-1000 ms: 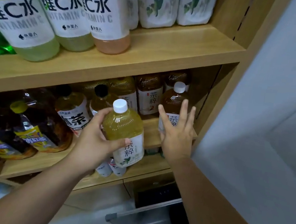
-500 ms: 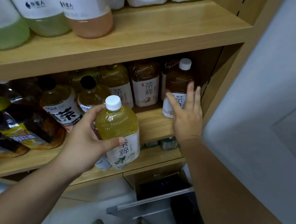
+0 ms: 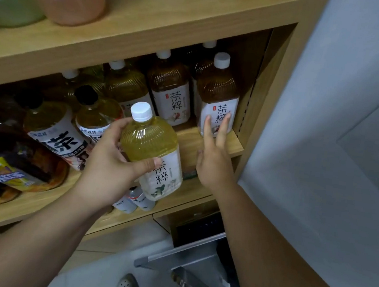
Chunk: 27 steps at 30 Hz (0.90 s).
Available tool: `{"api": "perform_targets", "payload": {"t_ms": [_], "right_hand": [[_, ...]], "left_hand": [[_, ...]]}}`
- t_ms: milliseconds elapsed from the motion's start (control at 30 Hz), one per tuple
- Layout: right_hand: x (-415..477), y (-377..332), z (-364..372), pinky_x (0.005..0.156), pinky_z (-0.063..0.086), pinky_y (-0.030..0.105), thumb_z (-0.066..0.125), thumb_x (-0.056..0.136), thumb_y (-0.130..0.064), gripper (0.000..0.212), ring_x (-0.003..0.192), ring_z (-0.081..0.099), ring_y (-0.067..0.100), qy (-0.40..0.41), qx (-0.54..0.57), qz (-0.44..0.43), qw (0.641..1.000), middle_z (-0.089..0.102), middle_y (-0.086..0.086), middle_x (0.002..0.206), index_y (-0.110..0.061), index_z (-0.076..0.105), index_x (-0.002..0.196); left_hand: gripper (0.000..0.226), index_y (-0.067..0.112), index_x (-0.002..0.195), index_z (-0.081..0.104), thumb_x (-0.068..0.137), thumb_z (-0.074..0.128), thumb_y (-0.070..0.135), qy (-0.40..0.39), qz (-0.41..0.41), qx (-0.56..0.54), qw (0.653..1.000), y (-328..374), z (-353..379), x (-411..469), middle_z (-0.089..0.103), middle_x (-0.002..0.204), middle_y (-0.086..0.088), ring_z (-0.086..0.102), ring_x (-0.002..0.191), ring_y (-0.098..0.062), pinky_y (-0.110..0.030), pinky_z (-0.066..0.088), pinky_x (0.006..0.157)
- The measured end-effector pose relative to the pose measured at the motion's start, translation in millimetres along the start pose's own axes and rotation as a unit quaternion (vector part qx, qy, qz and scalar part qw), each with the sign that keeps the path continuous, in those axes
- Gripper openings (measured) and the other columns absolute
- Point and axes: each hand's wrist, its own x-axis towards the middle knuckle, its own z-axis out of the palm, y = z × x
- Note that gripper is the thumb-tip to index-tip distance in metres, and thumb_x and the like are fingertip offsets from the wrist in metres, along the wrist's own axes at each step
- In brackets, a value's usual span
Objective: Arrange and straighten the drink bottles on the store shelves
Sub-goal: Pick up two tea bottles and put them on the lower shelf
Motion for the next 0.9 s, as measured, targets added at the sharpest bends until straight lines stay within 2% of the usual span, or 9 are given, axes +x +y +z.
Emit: {"api": "perform_targets", "payload": {"t_ms": [67,133,233,333,400,467,667,767,900], "right_hand": [[7.1,6.3,0.3,0.097,0.05,0.028,0.061,0.093,0.002,0.111,0.156,0.015,0.035,-0.005,-0.014,-0.003,1.0,-0.041,-0.001,0.162,-0.041,-0.017,0.159],[9.0,13.2,0.5,0.111,0.047,0.045,0.062,0.091,0.004,0.117,0.157,0.01,0.036,-0.007,-0.024,-0.018,1.0,-0.04,-0.002,0.163,-0.047,-0.022,0.155],[7.8,19.1,-1.6,0.114,0.043,0.051,0.06,0.092,0.005,0.114,0.157,0.01,0.031,-0.01,-0.018,-0.032,0.999,-0.035,-0.003,0.165,-0.049,-0.02,0.154],[5.3,13.4,-9.8,0.112,0.045,0.03,0.055,0.1,-0.005,0.09,0.154,0.006,0.013,-0.001,0.023,-0.024,0.999,-0.026,-0.006,0.169,-0.04,0.0,0.162],[0.2,-1.2,-22.5,0.104,0.028,0.001,0.051,0.106,-0.018,0.067,0.146,0.005,-0.002,0.011,0.081,0.003,0.997,-0.013,-0.007,0.172,-0.034,0.019,0.163],[-7.7,-20.1,-37.6,0.095,0.017,-0.008,0.048,0.107,-0.03,0.052,0.14,0.01,-0.012,0.017,0.135,0.014,0.991,0.005,-0.007,0.172,-0.03,0.035,0.158],[-38.1,-71.7,-87.0,0.112,0.037,0.016,0.042,0.103,-0.046,0.049,0.139,0.043,0.0,-0.001,0.226,-0.069,0.972,0.049,-0.003,0.151,-0.025,0.053,0.146],[-47.5,-88.9,-110.6,0.101,0.054,0.043,0.052,0.1,-0.043,0.053,0.128,0.058,0.013,-0.026,0.292,-0.077,0.953,0.058,-0.004,0.141,-0.025,0.047,0.151],[-42.2,-110.0,-149.0,0.1,0.054,0.048,0.062,0.095,-0.044,0.06,0.129,0.059,0.016,0.035,0.293,-0.12,0.948,0.059,-0.008,0.141,-0.027,0.046,0.151]], "left_hand": [[0.077,0.027,0.134,0.048,0.073,0.082,-0.007,-0.003,0.001,0.003,1.0,2.0,1.7,1.9,0.073,0.092,0.023,0.068,0.072,0.006,-0.01,0.052,0.055],[0.079,0.028,0.135,0.048,0.073,0.083,-0.004,-0.007,0.0,0.009,1.0,3.6,2.0,2.6,0.072,0.098,0.027,0.07,0.078,0.003,-0.011,0.052,0.055],[0.079,0.027,0.136,0.049,0.073,0.083,-0.004,-0.008,0.001,0.011,1.0,5.4,2.5,2.1,0.072,0.102,0.028,0.071,0.079,0.002,-0.011,0.052,0.056],[0.078,0.023,0.136,0.049,0.073,0.082,-0.008,-0.011,0.001,0.006,1.0,8.6,3.7,-0.2,0.072,0.096,0.029,0.067,0.069,0.006,-0.008,0.05,0.054],[0.08,0.02,0.139,0.05,0.072,0.082,-0.009,-0.016,0.004,-0.002,1.0,13.0,3.1,-3.6,0.073,0.1,0.019,0.067,0.068,0.005,-0.009,0.051,0.054],[0.081,0.018,0.14,0.05,0.071,0.082,-0.01,-0.023,0.012,-0.017,1.0,19.1,1.9,-8.7,0.072,0.104,0.013,0.068,0.071,0.004,-0.01,0.051,0.054],[0.086,0.018,0.138,0.053,0.06,0.085,0.005,-0.06,0.067,-0.047,0.995,50.2,-0.3,-27.2,0.071,0.12,0.01,0.07,0.112,-0.016,-0.035,0.06,0.092],[0.084,0.018,0.136,0.054,0.06,0.086,0.002,-0.075,0.099,-0.065,0.99,73.3,-1.9,-34.8,0.072,0.119,0.006,0.071,0.111,-0.019,-0.037,0.061,0.09],[0.08,0.018,0.134,0.058,0.063,0.089,0.001,-0.089,0.151,-0.074,0.982,116.3,-3.7,-40.3,0.074,0.117,-0.001,0.074,0.1,-0.016,-0.026,0.06,0.077]]}}
